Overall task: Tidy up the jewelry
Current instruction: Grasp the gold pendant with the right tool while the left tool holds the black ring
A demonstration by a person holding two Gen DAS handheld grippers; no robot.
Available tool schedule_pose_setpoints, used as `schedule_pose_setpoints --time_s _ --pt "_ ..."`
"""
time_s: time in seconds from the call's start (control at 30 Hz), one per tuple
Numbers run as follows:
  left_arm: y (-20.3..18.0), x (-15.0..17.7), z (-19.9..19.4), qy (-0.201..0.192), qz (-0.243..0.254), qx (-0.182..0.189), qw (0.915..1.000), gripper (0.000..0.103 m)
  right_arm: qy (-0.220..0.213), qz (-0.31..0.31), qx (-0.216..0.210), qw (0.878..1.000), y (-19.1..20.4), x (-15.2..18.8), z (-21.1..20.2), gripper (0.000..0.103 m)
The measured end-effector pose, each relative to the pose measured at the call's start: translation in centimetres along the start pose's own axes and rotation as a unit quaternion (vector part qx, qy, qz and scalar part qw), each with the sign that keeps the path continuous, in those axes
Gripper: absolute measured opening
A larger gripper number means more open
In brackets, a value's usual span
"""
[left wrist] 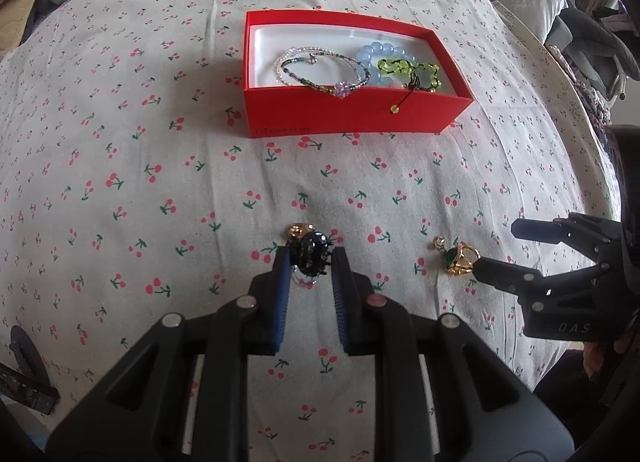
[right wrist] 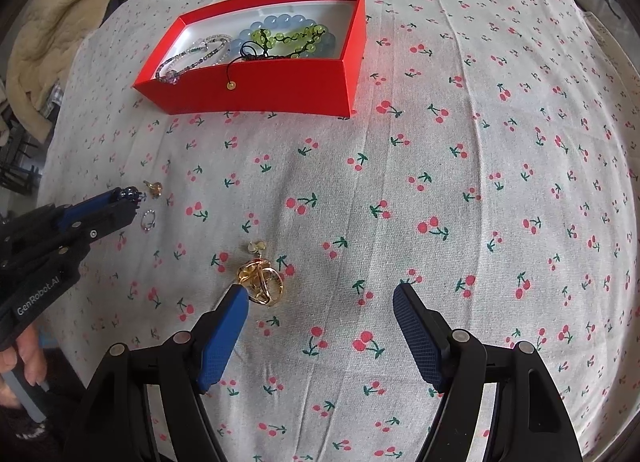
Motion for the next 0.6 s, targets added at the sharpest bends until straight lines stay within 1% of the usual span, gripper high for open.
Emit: schedule_pose_setpoints --time_s 0.2,0.23,0.27,0.3,0.37,0.4,0.47,0.6 --pt "0.4 0.4 -0.4 0.0 -0.003 -0.001 1.0 0.022 0.008 0.005 -0.016 1.0 1.3 0.0 0.8 0.075" --pt "0.5 0.4 -0.4 0.001 -0.004 -0.001 1.0 0.022 0.009 0.005 -0.02 1.0 1.5 0.0 0.9 0.074" --pt "0.5 0.4 -0.3 0.001 -0.005 -0.001 1.0 0.022 0.008 0.003 -0.021 1.0 1.8 0.0 0.9 0.069" --pt "0.6 0.5 -0.4 0.002 -0.005 -0.001 1.0 0.022 0.008 0.0 -0.021 1.0 2.1 -0.1 1.0 0.067" --pt "0.7 0.6 -0.4 0.002 -0.006 -0.001 1.0 0.022 0.008 -0.003 -0.023 1.0 2.6 -0.2 1.1 0.056" --pt "0.8 0.6 -0.4 0.002 -0.006 -0.001 1.0 0.022 0.009 -0.003 -0.024 1.0 2.9 -0.2 1.2 0.054" --pt "0.8 0.6 -0.4 0.002 -0.007 -0.001 1.0 0.022 0.01 -0.005 -0.024 1.0 3.4 -0.3 1.4 0.045" --pt "1.1 0.8 -0.6 0.001 -0.009 0.0 1.0 0.022 0.01 -0.013 -0.021 1.0 4.3 -0.4 1.7 0.038"
Point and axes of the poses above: each gripper's, at about its wrist camera, not at the fingertips, and z roughly the way its jaws point, y to its left, x to its underside, the point moved 7 cm from there along z, roughly the way its jaws point, and after that the axes turned 12 degrees about z, right-handed, at the moved point
